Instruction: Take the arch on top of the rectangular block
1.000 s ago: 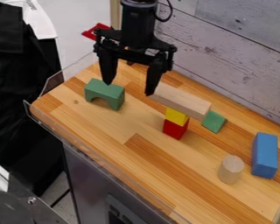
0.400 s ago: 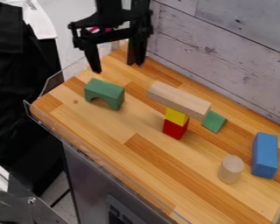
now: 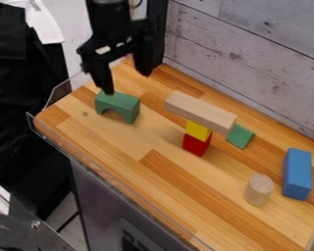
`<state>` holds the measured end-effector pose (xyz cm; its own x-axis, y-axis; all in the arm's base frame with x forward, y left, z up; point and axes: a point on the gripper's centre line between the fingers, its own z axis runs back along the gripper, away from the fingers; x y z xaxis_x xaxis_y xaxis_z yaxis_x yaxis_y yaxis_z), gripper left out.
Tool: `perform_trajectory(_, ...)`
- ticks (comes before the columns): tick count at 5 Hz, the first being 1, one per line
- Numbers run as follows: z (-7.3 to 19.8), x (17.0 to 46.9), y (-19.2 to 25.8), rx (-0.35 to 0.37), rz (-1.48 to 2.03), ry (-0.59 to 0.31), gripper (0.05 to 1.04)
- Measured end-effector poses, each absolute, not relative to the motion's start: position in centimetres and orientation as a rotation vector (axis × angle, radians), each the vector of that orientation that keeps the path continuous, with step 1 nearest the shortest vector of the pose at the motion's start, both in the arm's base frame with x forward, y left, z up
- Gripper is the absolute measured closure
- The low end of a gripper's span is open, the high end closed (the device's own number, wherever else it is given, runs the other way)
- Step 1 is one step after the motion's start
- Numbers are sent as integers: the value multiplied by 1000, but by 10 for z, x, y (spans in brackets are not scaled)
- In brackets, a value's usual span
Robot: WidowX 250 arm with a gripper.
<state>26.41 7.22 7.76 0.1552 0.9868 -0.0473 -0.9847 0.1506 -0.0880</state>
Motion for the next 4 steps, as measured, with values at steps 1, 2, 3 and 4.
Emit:
perform_trajectory(1,63,266,74,-108,1529,17,83)
perform_trajectory(2,55,269,84,-119,1602,28,83)
perform_trajectory(3,49,272,92,-149,1670,37,83)
perform_trajectory(4,46,276,101,-159,1718,43,83)
